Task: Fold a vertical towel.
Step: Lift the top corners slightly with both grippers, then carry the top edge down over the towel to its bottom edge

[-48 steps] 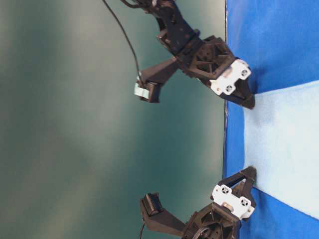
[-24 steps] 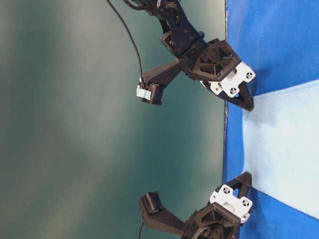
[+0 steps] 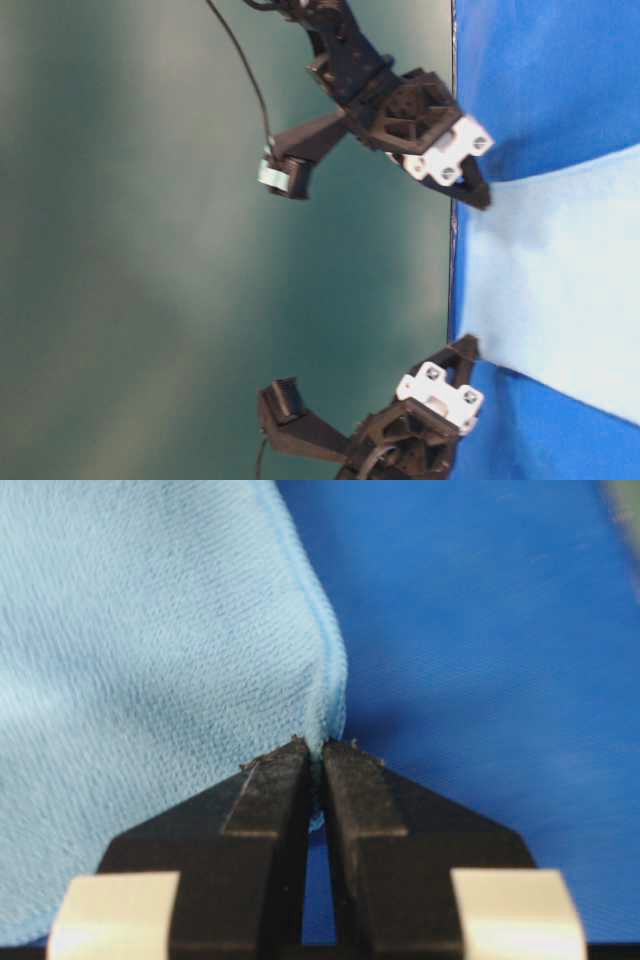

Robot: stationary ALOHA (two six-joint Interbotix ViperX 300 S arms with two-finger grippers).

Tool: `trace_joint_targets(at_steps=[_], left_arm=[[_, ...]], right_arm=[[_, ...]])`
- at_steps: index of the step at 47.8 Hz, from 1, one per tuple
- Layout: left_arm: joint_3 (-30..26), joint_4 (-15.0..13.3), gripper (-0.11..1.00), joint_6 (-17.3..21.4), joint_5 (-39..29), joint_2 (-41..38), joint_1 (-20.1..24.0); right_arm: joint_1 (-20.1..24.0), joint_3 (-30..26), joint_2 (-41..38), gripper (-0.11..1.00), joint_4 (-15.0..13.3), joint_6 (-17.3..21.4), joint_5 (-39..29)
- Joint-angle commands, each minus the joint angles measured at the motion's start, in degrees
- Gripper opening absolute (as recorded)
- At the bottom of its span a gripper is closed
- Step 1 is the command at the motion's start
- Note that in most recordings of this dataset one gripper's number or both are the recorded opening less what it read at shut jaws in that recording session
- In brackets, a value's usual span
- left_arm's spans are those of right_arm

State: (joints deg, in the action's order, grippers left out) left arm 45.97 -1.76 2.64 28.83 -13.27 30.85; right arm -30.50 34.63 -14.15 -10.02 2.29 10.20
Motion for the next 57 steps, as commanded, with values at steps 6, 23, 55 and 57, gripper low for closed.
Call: trace_joint_targets(at_steps=[6,23,55,57], left_arm=[[-1.5,0.1,0.03,2.4,-0.2,3.9,1.6],[-1.1,0.1,0.03,3.7,-3.6,8.2,0.4],[9.1,0.1,0.03,2.4,-10.1,22.4,-18.6],[9.4,0.0,0.03,2.4,-10.5,22.2,-19.9]], right_arm=[[-1.8,-0.9,4.1,0.04,-0.2,-0.1,0.2],[-1.1,0.0,6.5,0.04,0.1,0.7,-0.4],[14.7,9.6,19.5,0.04,3.2,1.0,-6.2],[15.9,9.7,19.4,0.04,3.4,1.4,-6.9]])
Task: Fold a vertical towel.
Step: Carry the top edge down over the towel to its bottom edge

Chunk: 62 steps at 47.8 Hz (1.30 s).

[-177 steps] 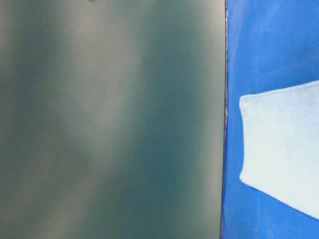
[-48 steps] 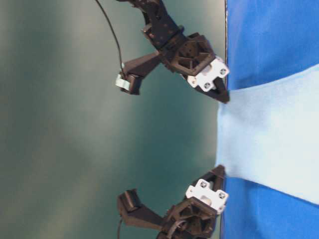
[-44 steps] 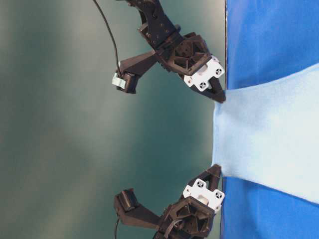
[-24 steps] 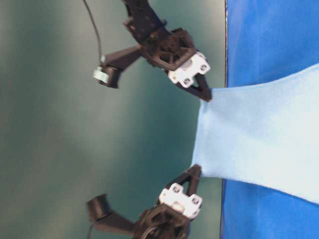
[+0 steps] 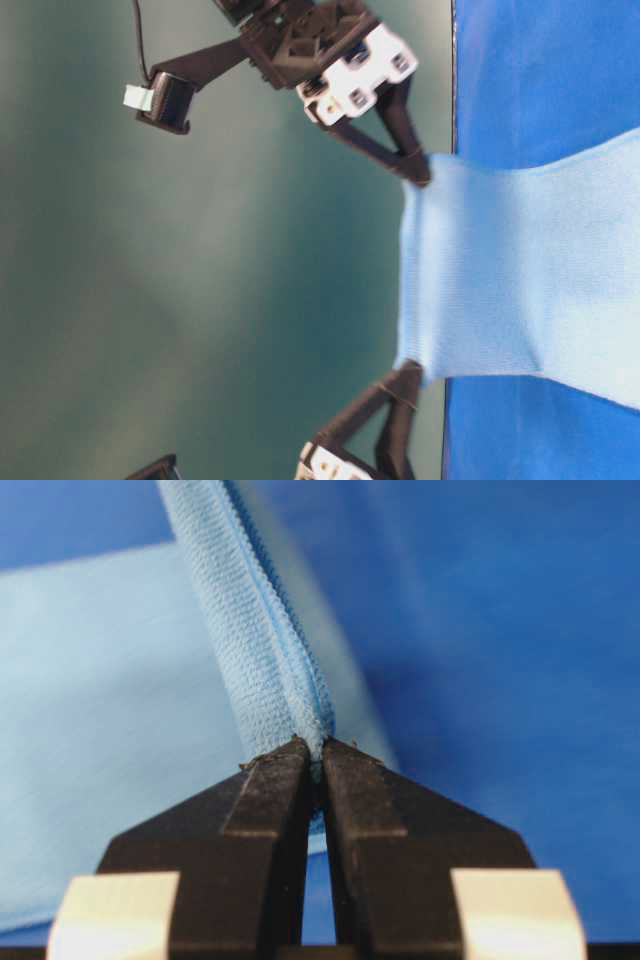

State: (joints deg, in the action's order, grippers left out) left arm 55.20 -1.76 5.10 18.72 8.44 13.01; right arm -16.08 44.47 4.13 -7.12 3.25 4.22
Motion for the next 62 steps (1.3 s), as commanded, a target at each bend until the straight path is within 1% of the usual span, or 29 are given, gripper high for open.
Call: trace_joint_targets(at_steps=[1,4,15,25,35,39,45,57,61,62], left_arm=[[0.4,0.0,0.03,-0.2,-0.4,0.4,-2.5],[0.7,-0.1,0.03,-0.8,-0.5,-0.4,-4.9],[0.4,-0.1,0.03,-5.4,0.0,-4.7,-10.1],[-1.2,-0.1,0.03,-6.6,1.7,-9.2,-13.5],[-1.7,-0.1,0.03,-7.0,1.7,-10.8,-14.2],[-1.6,-0.1,0.03,-7.6,1.7,-10.8,-14.2],[-1.6,-0.1,0.03,-7.6,1.6,-10.8,-14.2],[-1.8,-0.1,0.03,-7.6,1.7,-10.8,-14.2],[-1.8,-0.1,0.03,-7.6,1.7,-10.8,-14.2],[-1.8,-0.1,0.03,-7.6,1.6,-10.7,-14.2]], right_arm=[[1.9,-0.2,1.1,0.04,0.6,0.7,-1.2],[3.2,0.0,0.9,0.04,0.9,1.5,-1.8],[7.0,1.4,-0.6,0.04,0.9,5.1,-1.5],[9.3,1.8,-3.0,0.04,0.9,6.9,-0.1],[10.7,1.3,-5.5,0.04,1.0,7.0,2.4],[10.8,1.1,-5.9,0.04,1.1,7.0,2.3],[10.8,0.9,-6.1,0.04,1.8,7.0,2.3],[11.3,0.8,-6.1,0.04,2.1,7.0,2.4],[12.0,0.7,-6.1,0.05,2.1,7.0,2.4],[12.1,0.7,-6.1,0.07,2.1,7.0,2.4]])
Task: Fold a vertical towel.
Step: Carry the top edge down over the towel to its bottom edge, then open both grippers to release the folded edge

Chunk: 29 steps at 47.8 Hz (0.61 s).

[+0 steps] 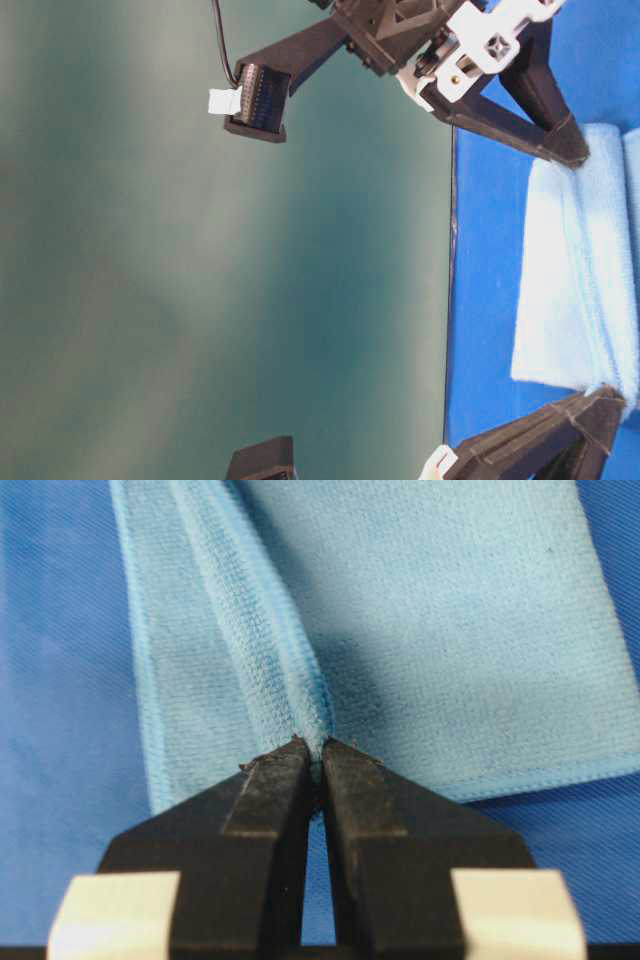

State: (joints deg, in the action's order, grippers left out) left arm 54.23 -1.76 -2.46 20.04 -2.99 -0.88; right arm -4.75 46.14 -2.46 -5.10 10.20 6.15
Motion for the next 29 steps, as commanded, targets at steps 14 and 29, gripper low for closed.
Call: trace_joint_targets(at_steps=[14,29], left_arm=[[-0.5,-0.1,0.61,0.0,-1.9,3.6,-1.0],[1.1,-0.1,0.6,0.0,-10.0,11.8,-3.1]], right_arm=[[3.3,-1.3,1.3,0.58,0.1,0.1,-1.2],[8.4,-1.2,6.9,0.52,0.4,0.1,-8.8]])
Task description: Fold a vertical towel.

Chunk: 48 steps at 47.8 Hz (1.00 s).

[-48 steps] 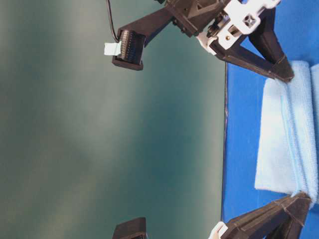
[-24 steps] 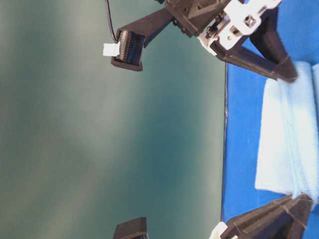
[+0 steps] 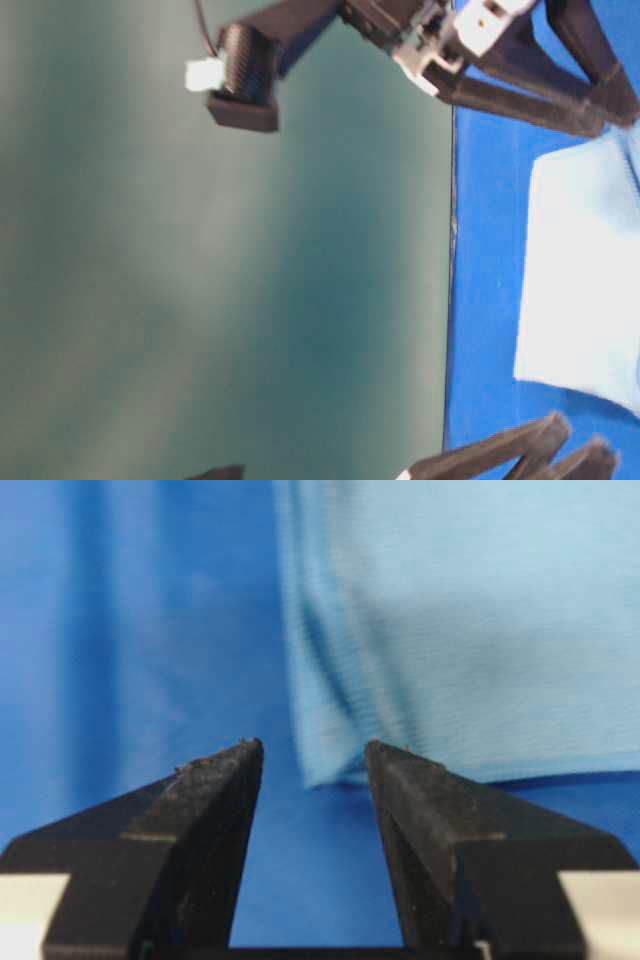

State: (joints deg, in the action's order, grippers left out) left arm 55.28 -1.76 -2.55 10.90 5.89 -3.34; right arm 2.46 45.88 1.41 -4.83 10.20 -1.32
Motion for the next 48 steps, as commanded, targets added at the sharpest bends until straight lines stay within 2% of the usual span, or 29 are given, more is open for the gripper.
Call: trace_joint_targets(at_steps=[1,13,28,40,48], left_arm=[[0.2,-0.1,0.6,0.1,-1.1,3.5,-0.6],[1.4,-0.1,0.59,0.4,-3.6,13.8,-0.6],[3.3,-0.1,0.59,0.9,-9.0,28.7,-0.6],[7.1,0.0,0.59,1.2,-13.1,42.4,-0.4],[11.3,0.0,0.58,1.3,-15.5,50.1,1.3]], right_arm=[[1.5,-1.0,3.7,0.52,0.2,0.2,-1.8],[1.3,-1.1,14.1,0.52,0.0,-0.1,-3.9],[-0.1,0.4,28.3,0.52,-2.6,-0.4,-5.5],[-0.5,5.7,39.8,0.51,-3.3,-0.4,-5.6],[-2.1,11.8,47.1,0.51,-3.3,-0.4,-4.1]])
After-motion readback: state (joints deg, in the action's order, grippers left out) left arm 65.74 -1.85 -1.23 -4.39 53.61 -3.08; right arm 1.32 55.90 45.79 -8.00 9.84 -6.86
